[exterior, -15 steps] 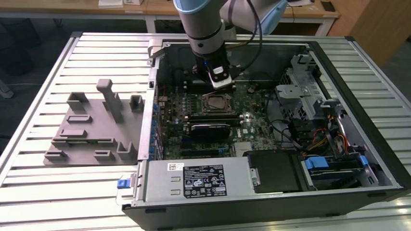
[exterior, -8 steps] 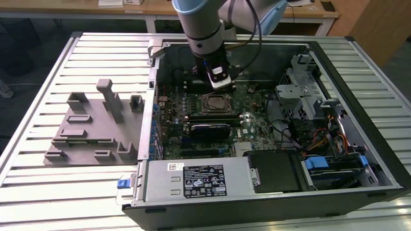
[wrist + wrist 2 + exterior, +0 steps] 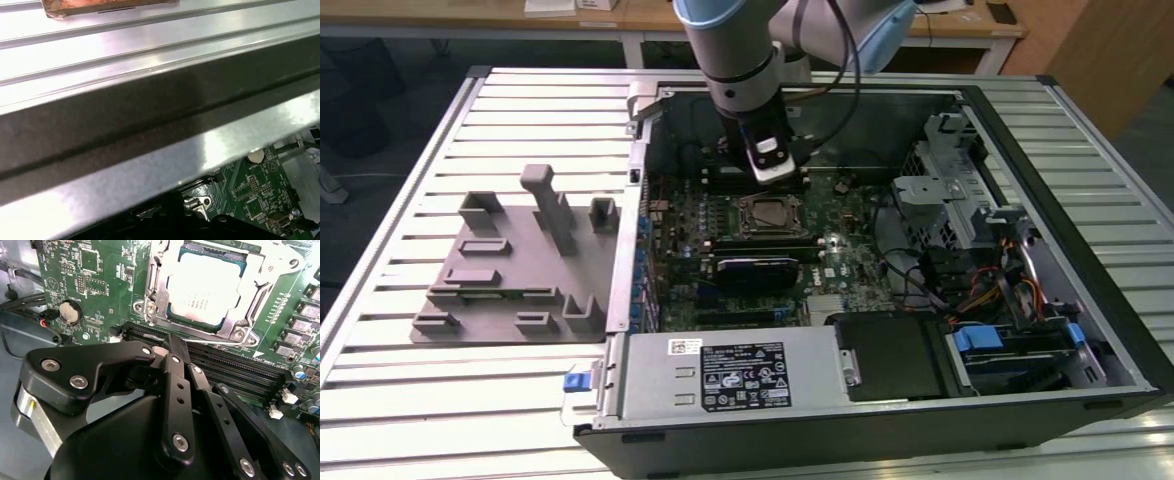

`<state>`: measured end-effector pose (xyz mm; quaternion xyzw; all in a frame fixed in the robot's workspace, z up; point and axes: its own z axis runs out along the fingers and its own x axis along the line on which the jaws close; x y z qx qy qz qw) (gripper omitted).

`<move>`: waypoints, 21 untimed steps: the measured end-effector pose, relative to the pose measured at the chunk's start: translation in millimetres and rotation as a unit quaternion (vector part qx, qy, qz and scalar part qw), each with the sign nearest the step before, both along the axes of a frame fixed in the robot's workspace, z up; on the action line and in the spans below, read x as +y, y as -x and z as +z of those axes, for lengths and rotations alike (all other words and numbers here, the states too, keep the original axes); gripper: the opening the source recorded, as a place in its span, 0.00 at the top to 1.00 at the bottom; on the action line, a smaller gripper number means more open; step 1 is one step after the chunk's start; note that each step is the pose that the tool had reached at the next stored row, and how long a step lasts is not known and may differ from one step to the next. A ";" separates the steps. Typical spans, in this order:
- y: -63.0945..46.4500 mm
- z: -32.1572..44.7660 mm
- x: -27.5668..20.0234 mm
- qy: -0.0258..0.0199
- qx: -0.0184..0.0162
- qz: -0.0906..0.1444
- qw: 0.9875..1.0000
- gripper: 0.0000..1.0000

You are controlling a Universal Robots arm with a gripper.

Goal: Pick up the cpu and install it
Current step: 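Install the first cpu locking lever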

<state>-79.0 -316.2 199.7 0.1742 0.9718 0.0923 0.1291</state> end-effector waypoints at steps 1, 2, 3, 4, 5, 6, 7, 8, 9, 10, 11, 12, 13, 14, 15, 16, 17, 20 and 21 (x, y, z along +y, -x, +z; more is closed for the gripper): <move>0.0 -0.5 0.3 0.000 0.000 -0.003 1.000 0.89; 0.1 -0.8 0.5 0.001 0.000 -0.006 1.000 0.89; 0.1 -1.2 0.7 0.001 0.000 -0.008 1.000 0.89; 0.2 -1.6 1.0 0.001 0.000 -0.010 1.000 0.89; 0.3 -2.0 1.2 0.002 0.000 -0.013 1.000 0.89; 0.4 -2.5 1.3 0.002 0.000 -0.015 1.000 0.89; 0.5 -3.0 1.4 0.002 -0.001 -0.017 1.000 0.89; 0.6 -3.5 1.5 0.002 -0.001 -0.018 1.000 0.89; 0.6 -4.1 1.5 0.002 -0.001 -0.020 1.000 0.89; 0.6 -4.6 1.5 0.002 -0.001 -0.022 1.000 0.89; 0.7 -5.0 1.5 0.002 -0.001 -0.023 1.000 0.89; 0.7 -5.5 1.5 0.002 -0.001 -0.024 1.000 0.89; 0.7 -5.9 1.5 0.003 -0.001 -0.026 1.000 0.89; 0.8 -6.3 1.5 0.003 -0.001 -0.027 1.000 0.89; 0.7 -6.8 1.5 0.004 -0.002 -0.028 1.000 0.89; 0.7 -7.3 1.5 0.005 -0.002 -0.030 1.000 0.89; 0.7 -7.8 1.5 0.005 -0.002 -0.031 1.000 0.89; 0.8 -9.0 1.4 0.006 -0.003 -0.035 0.999 0.89; 0.8 -9.3 1.4 0.006 -0.003 -0.036 0.999 0.89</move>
